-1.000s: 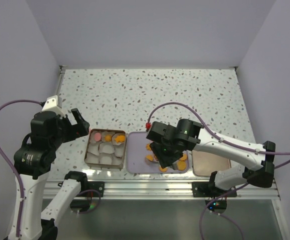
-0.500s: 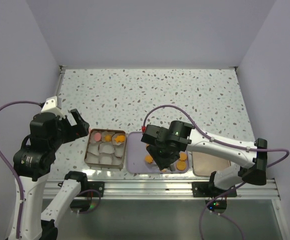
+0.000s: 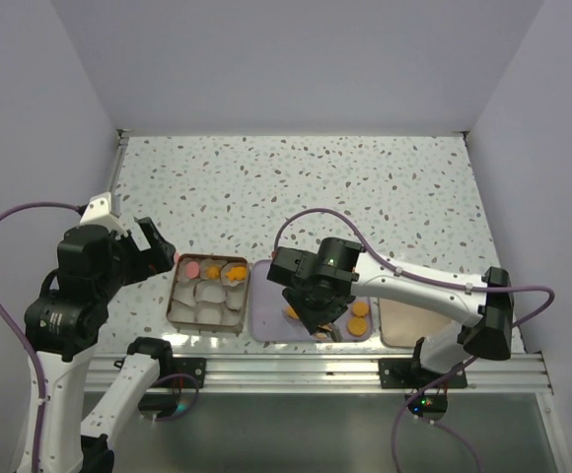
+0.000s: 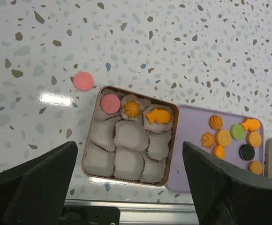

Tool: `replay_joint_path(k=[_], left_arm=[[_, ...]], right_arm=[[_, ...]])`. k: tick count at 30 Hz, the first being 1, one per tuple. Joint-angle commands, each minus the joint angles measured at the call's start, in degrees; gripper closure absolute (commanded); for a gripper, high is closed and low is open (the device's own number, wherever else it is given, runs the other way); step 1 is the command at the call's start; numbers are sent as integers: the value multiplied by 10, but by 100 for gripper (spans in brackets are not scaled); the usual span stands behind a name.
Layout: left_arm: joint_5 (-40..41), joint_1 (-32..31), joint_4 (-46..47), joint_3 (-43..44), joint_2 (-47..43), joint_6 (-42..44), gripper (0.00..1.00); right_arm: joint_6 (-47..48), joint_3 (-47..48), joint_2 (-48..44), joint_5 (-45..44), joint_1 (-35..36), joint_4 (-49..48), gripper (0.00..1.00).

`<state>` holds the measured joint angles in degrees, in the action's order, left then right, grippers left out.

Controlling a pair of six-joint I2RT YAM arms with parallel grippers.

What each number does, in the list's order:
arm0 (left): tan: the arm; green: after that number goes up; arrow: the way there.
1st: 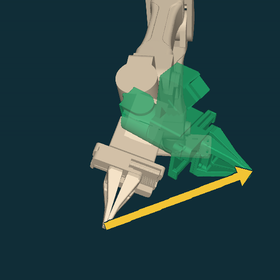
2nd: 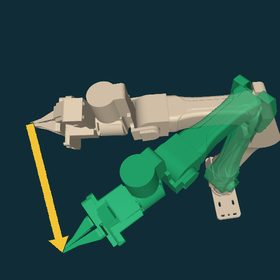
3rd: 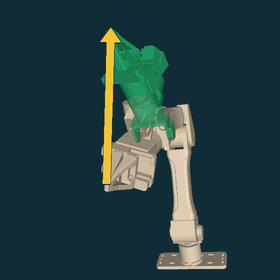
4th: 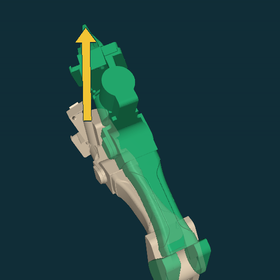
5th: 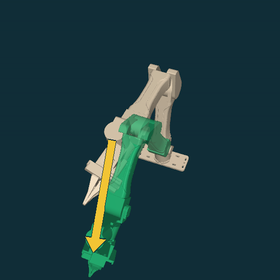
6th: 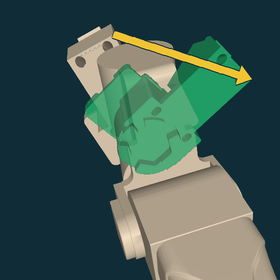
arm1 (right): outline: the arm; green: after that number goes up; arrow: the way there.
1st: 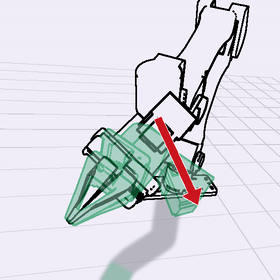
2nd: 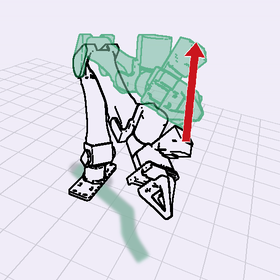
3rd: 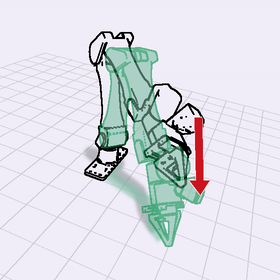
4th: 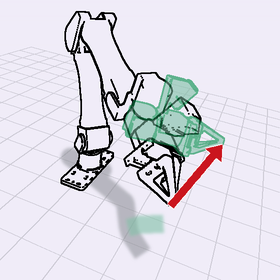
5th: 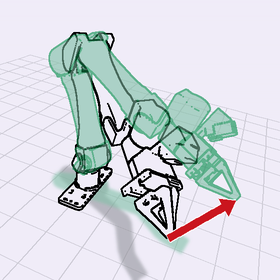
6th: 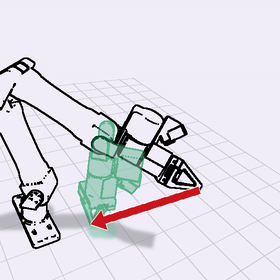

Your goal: Pack the cookies

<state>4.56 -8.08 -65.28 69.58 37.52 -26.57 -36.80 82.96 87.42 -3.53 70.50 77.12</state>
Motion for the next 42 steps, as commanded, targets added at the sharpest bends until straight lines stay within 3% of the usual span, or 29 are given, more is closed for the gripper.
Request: replay_joint_path(k=[1,7,11,17,24,34,42], left_arm=[[0,-4,0,5,-7,-6,0],[3,-4,-5,9,-8,-7,0],[4,-4,-6,24,-3,-9,0],[29,-4,-20,82,11,3,0],[62,-4,-41,106,0,3,0],[90,-4,-74,117,-33,0,0],[94,-4,-84,123,-35,-4,0]], right_arm=[[8,35,6,-14,2,22,55],[7,61,8,-15,3,28,70],[7,107,25,-27,3,38,73],[10,276,86,-46,3,58,72],[19,470,209,27,3,28,72],[23,553,325,101,3,-36,71],[32,543,361,116,3,-61,71]])
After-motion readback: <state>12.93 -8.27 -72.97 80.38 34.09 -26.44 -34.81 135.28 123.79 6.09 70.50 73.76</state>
